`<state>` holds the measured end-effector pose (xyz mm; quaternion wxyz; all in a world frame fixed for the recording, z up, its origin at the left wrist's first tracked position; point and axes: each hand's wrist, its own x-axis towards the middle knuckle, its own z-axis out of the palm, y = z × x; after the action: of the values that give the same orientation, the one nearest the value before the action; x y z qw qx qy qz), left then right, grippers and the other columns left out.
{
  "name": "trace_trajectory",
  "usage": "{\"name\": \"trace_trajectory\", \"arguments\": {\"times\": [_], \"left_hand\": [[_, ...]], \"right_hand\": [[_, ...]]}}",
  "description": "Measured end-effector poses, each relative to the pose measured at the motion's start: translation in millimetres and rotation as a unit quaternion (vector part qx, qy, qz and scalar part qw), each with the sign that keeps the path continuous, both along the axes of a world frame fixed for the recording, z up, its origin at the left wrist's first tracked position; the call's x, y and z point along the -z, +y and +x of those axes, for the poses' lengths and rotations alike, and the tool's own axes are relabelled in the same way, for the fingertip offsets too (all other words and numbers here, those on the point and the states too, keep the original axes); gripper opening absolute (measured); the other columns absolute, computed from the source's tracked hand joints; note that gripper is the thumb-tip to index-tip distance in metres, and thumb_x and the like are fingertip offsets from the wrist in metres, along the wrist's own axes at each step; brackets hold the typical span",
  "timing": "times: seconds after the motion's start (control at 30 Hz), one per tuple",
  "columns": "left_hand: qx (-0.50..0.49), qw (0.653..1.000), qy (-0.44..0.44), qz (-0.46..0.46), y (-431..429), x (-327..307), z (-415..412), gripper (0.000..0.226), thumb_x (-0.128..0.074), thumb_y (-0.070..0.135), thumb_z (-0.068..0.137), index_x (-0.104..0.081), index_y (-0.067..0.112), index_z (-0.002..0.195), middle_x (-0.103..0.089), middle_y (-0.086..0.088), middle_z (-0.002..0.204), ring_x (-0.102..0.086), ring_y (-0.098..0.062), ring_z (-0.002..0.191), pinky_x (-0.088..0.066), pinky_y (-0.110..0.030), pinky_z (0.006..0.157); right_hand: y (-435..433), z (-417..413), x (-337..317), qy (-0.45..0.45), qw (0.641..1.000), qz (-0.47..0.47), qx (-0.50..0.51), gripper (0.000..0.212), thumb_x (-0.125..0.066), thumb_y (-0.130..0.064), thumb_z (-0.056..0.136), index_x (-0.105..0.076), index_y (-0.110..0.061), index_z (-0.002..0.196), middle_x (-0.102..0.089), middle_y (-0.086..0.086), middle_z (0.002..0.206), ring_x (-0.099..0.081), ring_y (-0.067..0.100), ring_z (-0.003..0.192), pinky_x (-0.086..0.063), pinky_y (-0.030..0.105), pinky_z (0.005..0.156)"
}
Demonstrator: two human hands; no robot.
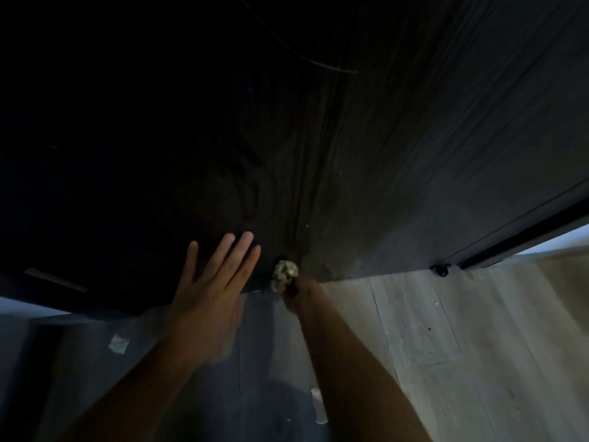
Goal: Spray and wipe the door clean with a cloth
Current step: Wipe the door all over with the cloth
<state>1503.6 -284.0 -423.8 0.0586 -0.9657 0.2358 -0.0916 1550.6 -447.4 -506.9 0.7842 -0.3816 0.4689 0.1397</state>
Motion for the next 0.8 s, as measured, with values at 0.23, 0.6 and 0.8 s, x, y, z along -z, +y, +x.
{"name": "trace_trajectory", "arguments": {"times": [0.23,0.6,0.8], "left_hand": [[-0.003,1.0,-0.001,-0.013,-1,0,-1,0.105,-0.081,0.018,0.059,-0.024,0.016,0.148,0.007,-0.002,0.16,0.011,-0.02,0.147,-0.002,-0.058,0.114],[0.008,0.999,0.014,-0.042,-2,-4,-3,0.108,-0.08,0.015,0.06,-0.019,0.017,0.149,0.009,0.003,0.16,0.007,-0.017,0.147,-0.004,-0.057,0.114],[0.022,0.996,0.006,-0.086,-2,-10,-7,0.094,-0.071,0.009,0.067,-0.023,0.014,0.148,-0.008,-0.003,0.159,-0.005,-0.02,0.148,-0.015,-0.058,0.113]], "right_hand": [[-20,-12,-15,-0.018,0.996,0.008,0.089,0.011,-0.06,-0.02,0.093,-0.062,-0.011,0.098,-0.069,-0.009,0.056,-0.065,0.002,0.051,-0.052,0.014,0.047],[-3,-11,-61,-0.037,0.975,-0.033,0.215,0.021,-0.062,-0.015,0.092,-0.062,-0.006,0.111,-0.068,0.01,0.095,-0.066,0.019,0.08,-0.058,0.031,0.059],[2,-15,-98,-0.132,0.92,-0.254,0.269,0.024,-0.067,-0.005,0.079,-0.051,-0.012,0.096,-0.061,0.003,0.092,-0.06,0.019,0.088,-0.05,0.034,0.082]]}}
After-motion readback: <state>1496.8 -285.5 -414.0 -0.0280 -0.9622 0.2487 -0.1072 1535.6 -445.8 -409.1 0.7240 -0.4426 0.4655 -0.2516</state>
